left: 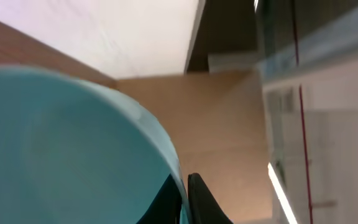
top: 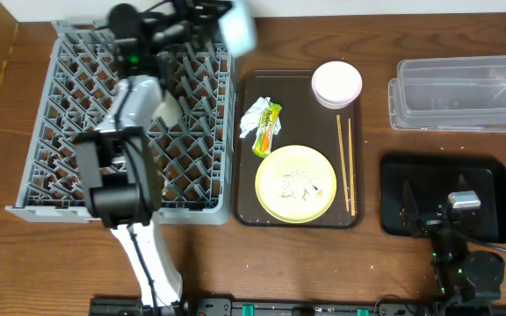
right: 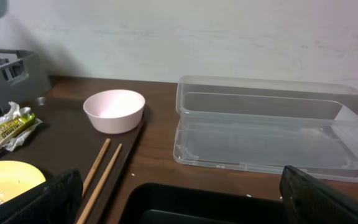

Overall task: Sort waste into correct bins and load items into the dishwasher
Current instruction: 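Carry the light-blue bowl to the rack's back corner and lower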

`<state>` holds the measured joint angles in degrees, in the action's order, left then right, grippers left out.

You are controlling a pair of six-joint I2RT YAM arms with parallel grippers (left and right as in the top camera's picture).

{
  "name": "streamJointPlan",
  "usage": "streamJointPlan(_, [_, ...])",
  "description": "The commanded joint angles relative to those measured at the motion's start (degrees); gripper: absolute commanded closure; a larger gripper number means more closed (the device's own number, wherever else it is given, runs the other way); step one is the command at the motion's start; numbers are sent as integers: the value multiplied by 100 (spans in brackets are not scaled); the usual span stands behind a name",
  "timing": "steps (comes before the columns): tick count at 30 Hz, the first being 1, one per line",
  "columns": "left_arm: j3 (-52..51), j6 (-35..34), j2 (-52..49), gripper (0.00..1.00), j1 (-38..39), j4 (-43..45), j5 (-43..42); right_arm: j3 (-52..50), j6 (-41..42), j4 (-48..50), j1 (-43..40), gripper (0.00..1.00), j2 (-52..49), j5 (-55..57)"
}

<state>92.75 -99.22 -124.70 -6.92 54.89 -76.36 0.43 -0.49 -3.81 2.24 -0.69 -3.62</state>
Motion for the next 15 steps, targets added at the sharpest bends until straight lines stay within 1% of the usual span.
streamJointPlan(1, [50, -308, 127, 92, -533, 70, -35, -11, -39, -22, 61, 1, 26, 15])
streamJointPlan(5, [48, -175, 127, 93, -955, 42, -42, -11, -42, -24, 61, 1, 26, 15])
streamJointPlan(8, [48, 249, 127, 93, -1128, -422, -87, -11, -42, -22, 61, 1, 26, 15])
streamJointPlan(9, [48, 459, 125, 92, -1154, -682, -98, -11, -42, -24, 61, 1, 26, 15])
streamJointPlan(13, [48, 1784, 125, 93, -1250, -2328, 153, -11, -42, -24, 61, 1, 26, 15])
streamJointPlan(15, [48, 2433, 125, 93, -1331, -2894, 337, -11, -39, -22, 61, 1, 26, 15])
